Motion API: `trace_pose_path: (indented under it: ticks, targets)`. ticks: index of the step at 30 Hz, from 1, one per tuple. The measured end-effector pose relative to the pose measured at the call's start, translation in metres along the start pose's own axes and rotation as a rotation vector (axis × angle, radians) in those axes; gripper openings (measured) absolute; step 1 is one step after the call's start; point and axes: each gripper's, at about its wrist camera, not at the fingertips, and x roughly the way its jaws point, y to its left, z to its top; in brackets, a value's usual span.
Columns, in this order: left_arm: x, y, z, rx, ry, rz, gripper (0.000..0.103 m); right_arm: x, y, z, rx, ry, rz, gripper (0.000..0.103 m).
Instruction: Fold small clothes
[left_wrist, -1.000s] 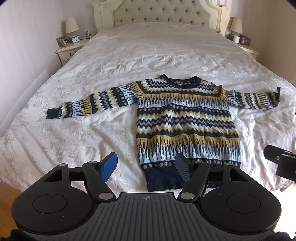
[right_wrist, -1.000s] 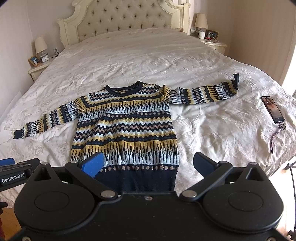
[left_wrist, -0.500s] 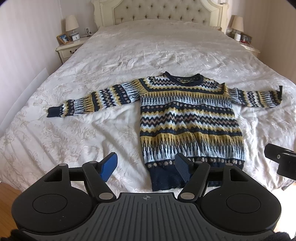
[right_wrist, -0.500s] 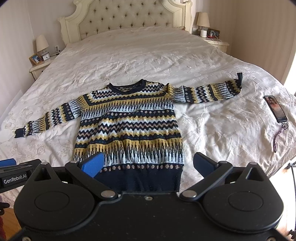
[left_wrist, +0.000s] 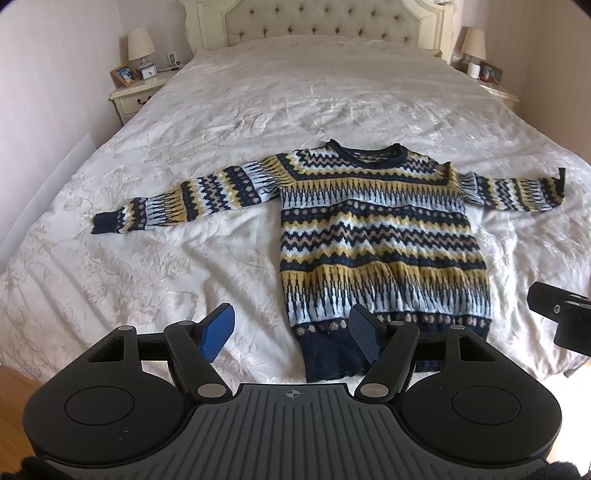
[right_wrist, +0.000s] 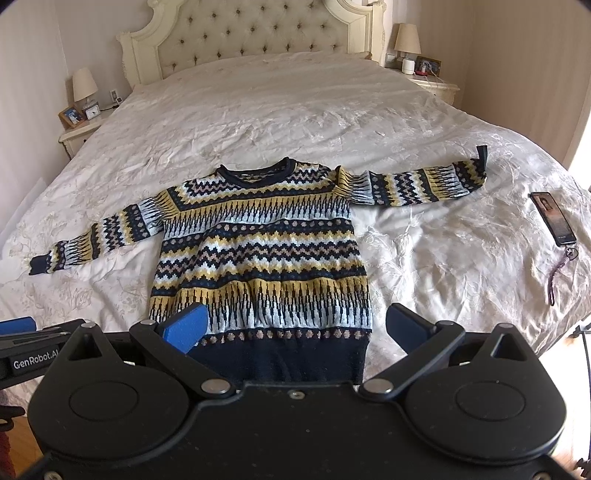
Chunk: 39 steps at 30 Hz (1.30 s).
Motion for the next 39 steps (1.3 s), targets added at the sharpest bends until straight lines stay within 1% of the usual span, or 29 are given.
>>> trace_pose_path:
  ticks: [17, 25, 39]
  targets:
    - [0.006, 0.003, 0.006, -0.002, 0.013, -0.006, 0.068, 0.008, 0.011, 0.007, -0.024, 0.008, 0.001, 0.102]
    - [0.015, 0.002, 0.008, 0.006, 0.024, -0.024, 0.068, 0.013, 0.015, 0.01, -0.027, 0.012, -0.007, 0.102]
    - [0.022, -0.003, 0.012, 0.013, 0.036, -0.034, 0.068, 0.021, 0.005, 0.011, -0.019, 0.02, -0.012, 0.102]
